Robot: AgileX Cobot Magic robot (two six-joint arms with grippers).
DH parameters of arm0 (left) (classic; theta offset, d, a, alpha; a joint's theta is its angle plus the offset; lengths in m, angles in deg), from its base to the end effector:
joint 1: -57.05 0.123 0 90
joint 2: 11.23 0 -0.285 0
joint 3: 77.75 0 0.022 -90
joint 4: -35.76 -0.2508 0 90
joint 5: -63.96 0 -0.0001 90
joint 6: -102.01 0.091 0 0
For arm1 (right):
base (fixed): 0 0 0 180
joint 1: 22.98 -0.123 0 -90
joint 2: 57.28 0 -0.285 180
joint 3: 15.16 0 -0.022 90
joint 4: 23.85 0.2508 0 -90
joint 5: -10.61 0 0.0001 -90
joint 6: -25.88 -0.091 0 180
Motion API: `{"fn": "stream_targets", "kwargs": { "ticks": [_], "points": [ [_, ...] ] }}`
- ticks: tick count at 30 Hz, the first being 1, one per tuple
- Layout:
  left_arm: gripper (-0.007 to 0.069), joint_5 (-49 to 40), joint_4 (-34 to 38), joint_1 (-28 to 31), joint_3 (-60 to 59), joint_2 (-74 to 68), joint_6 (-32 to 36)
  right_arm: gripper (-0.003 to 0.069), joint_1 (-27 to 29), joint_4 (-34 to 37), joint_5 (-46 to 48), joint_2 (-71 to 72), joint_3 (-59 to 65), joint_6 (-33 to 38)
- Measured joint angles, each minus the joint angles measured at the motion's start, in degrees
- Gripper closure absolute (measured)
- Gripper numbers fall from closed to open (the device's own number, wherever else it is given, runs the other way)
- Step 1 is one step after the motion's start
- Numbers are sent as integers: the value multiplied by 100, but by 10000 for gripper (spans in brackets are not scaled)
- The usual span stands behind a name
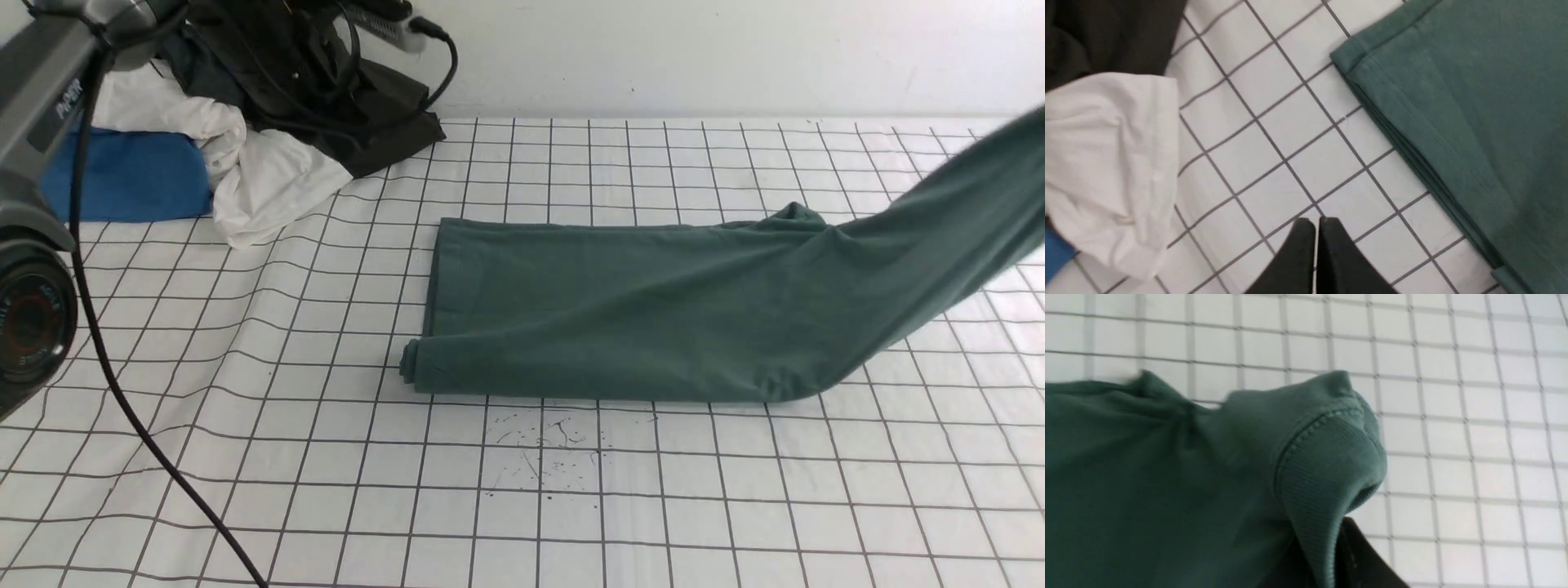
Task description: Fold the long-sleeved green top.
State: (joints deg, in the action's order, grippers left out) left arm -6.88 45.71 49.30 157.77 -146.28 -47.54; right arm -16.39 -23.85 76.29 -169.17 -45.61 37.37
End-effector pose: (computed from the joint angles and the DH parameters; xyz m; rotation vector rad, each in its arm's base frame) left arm 0.4825 -0.0807 0.3137 0.8339 2.4625 -0.0935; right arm 0.3977 -0.0459 0.3701 -0.1100 2.5699 -0.1193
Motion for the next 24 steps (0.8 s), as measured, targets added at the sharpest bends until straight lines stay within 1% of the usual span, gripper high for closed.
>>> {"fn": "stream_targets", "kwargs": {
  "ticks": [1,2,3,6,8,9,11,12,13,17,20,22,23,24],
  "points": [
    [632,0,-8,0,0,21,0,648,-55,0,0,0,-29,26],
    [632,-12,-49,0,0,175,-11,648,-577,146,-10,0,-244,107],
    [632,-12,-51,0,0,211,-11,648,-640,165,-10,0,-261,123],
    [632,-54,-163,6,0,437,-62,648,-1701,401,-263,-111,-447,172],
    [632,-90,-197,35,0,533,-134,648,-2213,548,-499,-262,-483,172],
    [632,-97,-197,40,0,555,-154,648,-2319,563,-525,-302,-489,177],
    [632,-102,-202,125,0,668,-265,648,-2933,812,-858,-660,-508,183],
    [632,-102,-208,133,0,682,-276,648,-2974,832,-915,-692,-508,183],
    [632,-102,-214,207,0,730,-318,648,-3316,1068,-1155,-1000,-508,192],
    [632,-109,-221,304,5,792,-446,648,-3801,1598,-1764,-1622,-508,192],
    [632,-109,-221,315,10,805,-502,638,-3987,1926,-2143,-2065,-503,234],
    [632,-109,-169,315,10,810,-512,589,-4030,2214,-2283,-2308,-497,423],
    [632,-109,-150,315,10,810,-512,582,-4030,2238,-2289,-2339,-497,441],
    [632,-109,-102,315,10,810,-512,527,-4024,2416,-2330,-2398,-483,565]
  ]
}}
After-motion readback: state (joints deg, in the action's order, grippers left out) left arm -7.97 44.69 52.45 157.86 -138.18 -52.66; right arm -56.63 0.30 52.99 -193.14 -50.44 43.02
